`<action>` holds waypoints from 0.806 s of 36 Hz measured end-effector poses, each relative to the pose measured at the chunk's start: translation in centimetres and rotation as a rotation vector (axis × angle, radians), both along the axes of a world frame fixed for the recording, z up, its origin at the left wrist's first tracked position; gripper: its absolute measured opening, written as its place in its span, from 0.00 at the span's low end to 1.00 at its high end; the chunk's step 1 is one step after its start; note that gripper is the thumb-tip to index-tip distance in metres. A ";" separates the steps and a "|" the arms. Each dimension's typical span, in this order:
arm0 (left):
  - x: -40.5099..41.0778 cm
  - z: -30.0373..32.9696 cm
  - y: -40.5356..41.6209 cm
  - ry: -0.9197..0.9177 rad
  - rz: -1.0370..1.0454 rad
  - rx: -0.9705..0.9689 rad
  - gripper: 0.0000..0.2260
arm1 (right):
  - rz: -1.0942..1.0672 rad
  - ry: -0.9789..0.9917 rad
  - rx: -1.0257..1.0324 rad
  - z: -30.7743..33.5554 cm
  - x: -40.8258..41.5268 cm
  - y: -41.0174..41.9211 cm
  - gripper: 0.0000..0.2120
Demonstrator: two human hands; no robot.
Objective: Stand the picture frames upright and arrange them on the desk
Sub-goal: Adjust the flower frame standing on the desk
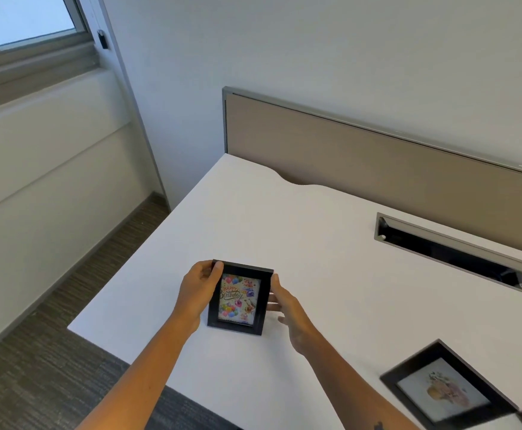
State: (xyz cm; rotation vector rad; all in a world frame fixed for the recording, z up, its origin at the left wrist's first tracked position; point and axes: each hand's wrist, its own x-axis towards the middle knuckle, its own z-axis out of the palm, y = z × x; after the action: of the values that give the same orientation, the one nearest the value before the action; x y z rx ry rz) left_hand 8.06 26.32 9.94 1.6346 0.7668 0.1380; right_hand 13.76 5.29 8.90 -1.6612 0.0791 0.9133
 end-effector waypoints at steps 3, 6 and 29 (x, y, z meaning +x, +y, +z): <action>-0.2 -0.1 -0.6 -0.051 0.042 0.135 0.17 | -0.078 -0.085 -0.034 0.4 -0.3 -1.1 0.42; -0.1 0.3 -1.4 -0.097 0.063 0.295 0.24 | -0.137 -0.233 -0.072 0.2 -0.2 -2.7 0.30; 4.5 5.6 -19.6 -0.541 -0.333 0.572 0.26 | -0.200 -0.953 -0.527 6.8 2.5 -22.2 0.24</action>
State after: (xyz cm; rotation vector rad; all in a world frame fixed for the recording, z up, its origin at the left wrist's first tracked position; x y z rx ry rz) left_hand 12.60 6.71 15.54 2.1042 0.0241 0.5742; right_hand 16.30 -16.90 15.70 -2.3726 -0.1785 -0.1362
